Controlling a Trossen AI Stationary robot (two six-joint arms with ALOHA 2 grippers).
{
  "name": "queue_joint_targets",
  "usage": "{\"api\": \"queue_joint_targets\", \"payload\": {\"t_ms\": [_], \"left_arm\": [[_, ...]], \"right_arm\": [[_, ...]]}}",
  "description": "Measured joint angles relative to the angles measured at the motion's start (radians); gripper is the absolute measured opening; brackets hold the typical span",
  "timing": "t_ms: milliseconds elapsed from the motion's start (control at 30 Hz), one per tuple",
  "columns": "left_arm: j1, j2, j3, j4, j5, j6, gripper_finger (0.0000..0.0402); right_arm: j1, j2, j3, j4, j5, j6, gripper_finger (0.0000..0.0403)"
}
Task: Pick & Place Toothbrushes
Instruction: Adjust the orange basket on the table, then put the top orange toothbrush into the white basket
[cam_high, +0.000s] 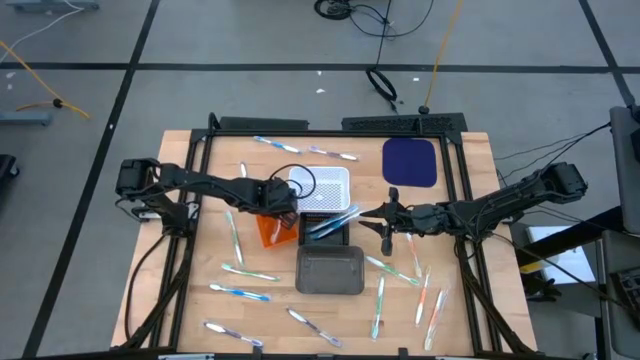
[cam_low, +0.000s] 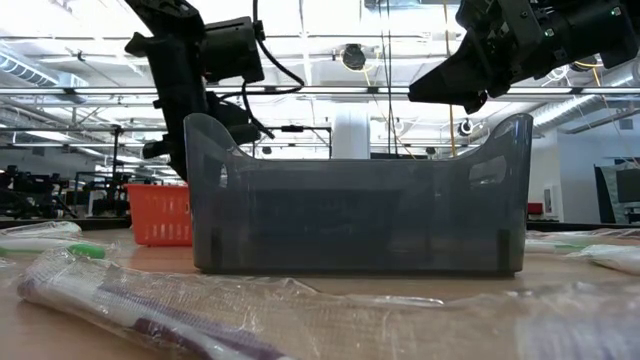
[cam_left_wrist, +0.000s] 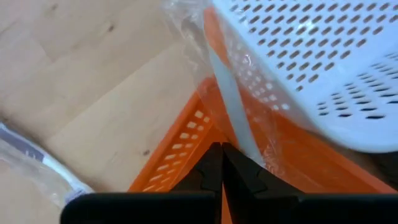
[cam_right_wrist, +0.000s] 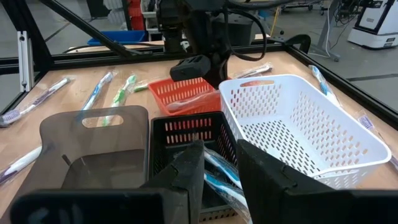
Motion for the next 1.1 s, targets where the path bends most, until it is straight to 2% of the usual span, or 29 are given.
{"api": "queue_joint_targets", "payload": {"t_ms": [300, 500, 700, 967, 1100], "left_arm": [[0.000, 0.000, 0.000, 0.109, -0.009, 0.112, 0.0010], [0.000, 0.000, 0.000, 0.121, 0.003, 0.148, 0.0010], [-0.001, -0.004, 0.000, 0.088, 0.026, 0.123, 0.0010], [-0.047, -0.071, 0.000, 0.058, 0.021, 0.110, 0.0010], [-0.081, -0.113, 0.000, 0.033, 0.016, 0.095, 0.0010]], "right_arm": [[0.000, 0.000, 0.000, 0.000, 0.000, 0.010, 0.0086], [0.000, 0.000, 0.000, 0.000, 0.000, 0.011, 0.0086], [0.000, 0.000, 0.000, -0.001, 0.000, 0.009, 0.0086], [0.000, 0.000, 0.000, -0.001, 0.000, 0.012, 0.0086], [0.000, -0.001, 0.000, -0.063, 0.000, 0.053, 0.0086]]}}
